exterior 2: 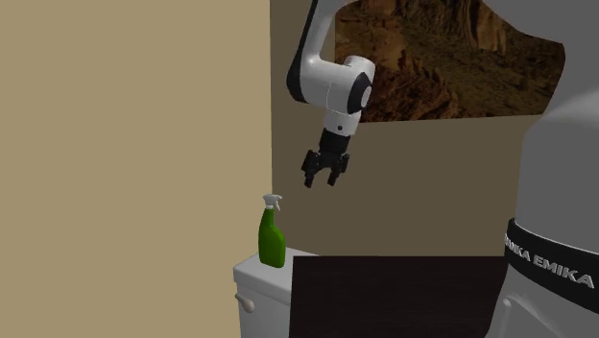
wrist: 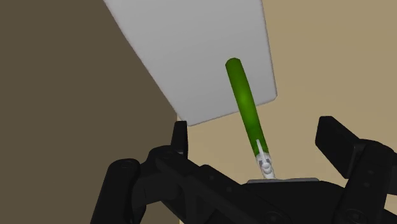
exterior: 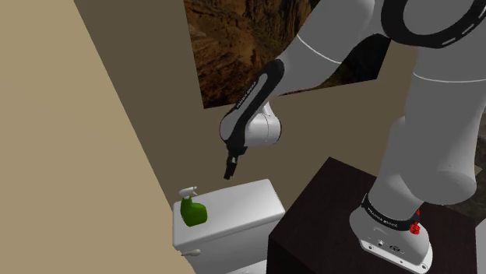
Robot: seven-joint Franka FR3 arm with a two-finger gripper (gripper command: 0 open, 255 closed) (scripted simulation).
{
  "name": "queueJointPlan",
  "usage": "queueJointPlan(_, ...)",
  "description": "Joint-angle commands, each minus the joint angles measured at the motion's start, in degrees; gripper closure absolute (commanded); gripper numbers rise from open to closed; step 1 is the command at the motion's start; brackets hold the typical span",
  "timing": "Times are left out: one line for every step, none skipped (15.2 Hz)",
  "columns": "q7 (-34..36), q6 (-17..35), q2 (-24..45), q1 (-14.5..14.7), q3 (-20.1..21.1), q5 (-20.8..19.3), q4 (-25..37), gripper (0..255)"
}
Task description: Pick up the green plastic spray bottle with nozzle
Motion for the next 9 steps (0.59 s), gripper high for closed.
queueJointPlan(-8.49,2.1,5.42,-1.77,3.6,7.15,4.02,0)
queueJointPlan(-11.89,2.97,7.78,-2.99,5.53,9.59,5.93,0)
queueJointPlan(-15.12,3.82,10.12,-4.11,7.33,11.75,7.88,0)
queueJointPlan(-18.17,4.65,12.46,-5.18,9.07,13.62,9.85,0)
queueJointPlan(-21.04,5.47,14.78,-6.18,10.71,15.21,11.85,0)
queueJointPlan(-23.69,6.3,17.11,-7.16,12.33,16.47,13.86,0)
queueJointPlan(-26.18,7.1,19.43,-8.03,13.82,17.49,15.89,0)
queueJointPlan(-28.45,7.89,21.75,-8.84,15.27,18.2,17.93,0)
queueJointPlan(-30.59,8.61,24.05,-9.47,16.53,18.74,20.0,0)
